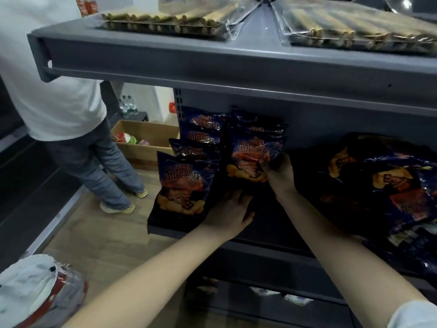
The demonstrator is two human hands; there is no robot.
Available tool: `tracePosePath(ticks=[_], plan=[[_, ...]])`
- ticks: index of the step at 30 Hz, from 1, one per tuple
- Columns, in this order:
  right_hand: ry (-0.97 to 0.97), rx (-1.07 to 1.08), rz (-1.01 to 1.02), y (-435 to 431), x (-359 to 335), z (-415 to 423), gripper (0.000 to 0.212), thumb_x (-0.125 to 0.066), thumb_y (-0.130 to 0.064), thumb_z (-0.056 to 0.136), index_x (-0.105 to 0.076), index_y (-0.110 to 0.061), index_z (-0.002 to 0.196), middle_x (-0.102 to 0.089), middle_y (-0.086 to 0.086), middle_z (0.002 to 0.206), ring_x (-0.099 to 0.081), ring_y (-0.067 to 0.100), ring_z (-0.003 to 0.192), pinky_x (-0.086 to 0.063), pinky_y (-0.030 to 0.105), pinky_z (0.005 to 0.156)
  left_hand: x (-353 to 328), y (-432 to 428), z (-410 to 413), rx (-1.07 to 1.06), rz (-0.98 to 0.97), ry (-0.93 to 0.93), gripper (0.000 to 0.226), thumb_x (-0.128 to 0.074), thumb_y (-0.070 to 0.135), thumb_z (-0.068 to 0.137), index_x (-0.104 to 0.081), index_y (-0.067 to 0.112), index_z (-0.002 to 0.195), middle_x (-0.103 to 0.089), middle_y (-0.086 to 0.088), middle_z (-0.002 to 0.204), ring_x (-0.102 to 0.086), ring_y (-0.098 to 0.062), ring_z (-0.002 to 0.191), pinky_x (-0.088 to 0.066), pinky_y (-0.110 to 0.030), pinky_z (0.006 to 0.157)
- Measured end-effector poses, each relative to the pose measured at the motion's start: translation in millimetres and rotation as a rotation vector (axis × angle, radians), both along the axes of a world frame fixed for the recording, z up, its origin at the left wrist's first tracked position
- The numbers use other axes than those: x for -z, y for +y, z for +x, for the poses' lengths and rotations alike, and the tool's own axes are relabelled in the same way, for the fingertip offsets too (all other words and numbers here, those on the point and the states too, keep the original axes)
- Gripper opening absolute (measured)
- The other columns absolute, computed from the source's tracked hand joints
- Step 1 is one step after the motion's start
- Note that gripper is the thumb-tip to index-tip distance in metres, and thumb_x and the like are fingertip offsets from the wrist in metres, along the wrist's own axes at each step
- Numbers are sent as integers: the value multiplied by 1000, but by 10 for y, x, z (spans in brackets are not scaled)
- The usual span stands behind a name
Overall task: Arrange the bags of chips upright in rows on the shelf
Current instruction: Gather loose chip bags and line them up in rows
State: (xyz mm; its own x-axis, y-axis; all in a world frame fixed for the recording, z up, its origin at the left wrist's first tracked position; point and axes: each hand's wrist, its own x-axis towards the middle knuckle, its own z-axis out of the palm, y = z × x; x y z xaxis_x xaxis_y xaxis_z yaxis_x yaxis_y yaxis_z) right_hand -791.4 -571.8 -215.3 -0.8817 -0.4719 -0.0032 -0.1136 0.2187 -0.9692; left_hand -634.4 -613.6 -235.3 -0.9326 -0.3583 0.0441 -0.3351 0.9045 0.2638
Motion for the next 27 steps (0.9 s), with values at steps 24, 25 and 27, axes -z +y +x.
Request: tracePosePath(ticks=[24,25,27], plan=[[285,232,-138,1423,-503,-9,41,-68,-16,84,-49,-20,120,-56,-11,102,-57,3,99,-46,12,87,-447,662,-726,383,-16,214,55,-48,51,89,-41,21,135,-49,-3,133,-45,-23,120,-37,-31,95],[307,258,-125,1552,-522,-1,39,-67,-16,85,-49,-21,118,-55,-13,102,-57,3,99,-46,9,84,-463,760,-771,422,-12,211,60,-49,55,87,-39,22,136,-47,-2,135,-43,-23,122,-35,-31,98],[330,308,-114,1796,-538,22,33,-63,-13,86,-49,-22,115,-57,-13,101,-59,8,99,-45,7,79,-457,944,-842,483,-7,191,70,-51,59,83,-33,22,140,-40,-1,141,-37,-22,127,-32,-33,103]])
